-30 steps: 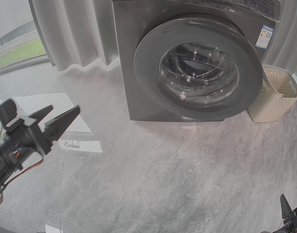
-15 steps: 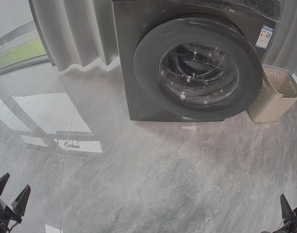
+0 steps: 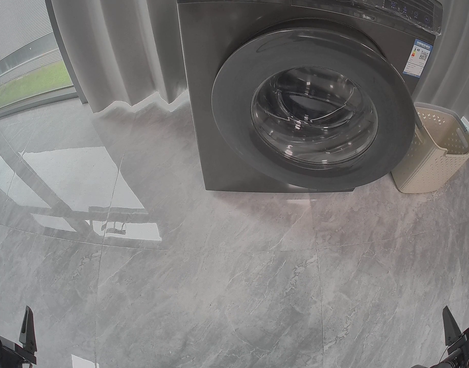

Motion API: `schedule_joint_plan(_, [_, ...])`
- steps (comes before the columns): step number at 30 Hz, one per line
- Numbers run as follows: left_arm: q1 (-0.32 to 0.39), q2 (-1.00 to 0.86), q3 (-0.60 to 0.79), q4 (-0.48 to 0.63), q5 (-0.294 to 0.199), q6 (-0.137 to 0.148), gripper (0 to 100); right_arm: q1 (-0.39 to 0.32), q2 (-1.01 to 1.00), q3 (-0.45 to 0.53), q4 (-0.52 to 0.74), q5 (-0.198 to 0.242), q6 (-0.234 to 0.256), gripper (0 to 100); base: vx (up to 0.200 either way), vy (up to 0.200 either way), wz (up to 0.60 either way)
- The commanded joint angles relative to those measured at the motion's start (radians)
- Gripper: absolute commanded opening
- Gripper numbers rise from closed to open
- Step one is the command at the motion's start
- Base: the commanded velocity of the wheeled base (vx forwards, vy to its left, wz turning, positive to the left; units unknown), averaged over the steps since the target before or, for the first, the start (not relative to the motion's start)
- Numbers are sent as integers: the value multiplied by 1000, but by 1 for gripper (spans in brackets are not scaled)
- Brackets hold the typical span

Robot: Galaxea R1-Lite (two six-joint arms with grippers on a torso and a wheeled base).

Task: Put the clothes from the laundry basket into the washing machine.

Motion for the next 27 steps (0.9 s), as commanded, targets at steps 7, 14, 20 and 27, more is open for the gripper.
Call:
schedule_joint_plan(7, [-2, -29, 19, 21, -113, -67, 100, 0, -15, 18, 0, 0, 0, 100, 0, 0, 0])
schedule_joint_plan(14, [-2, -29, 19, 21, -113, -67, 100, 0, -15, 18, 0, 0, 1, 100, 0, 0, 0])
schedule_joint_plan(20, [0, -27, 17, 22, -116, -59, 100, 0, -15, 18, 0, 0, 0, 100, 0, -167, 0])
schedule_joint_plan(27, [-2, -27, 17, 22, -119, -57, 100, 0, -15, 18, 0, 0, 0, 100, 0, -200, 0])
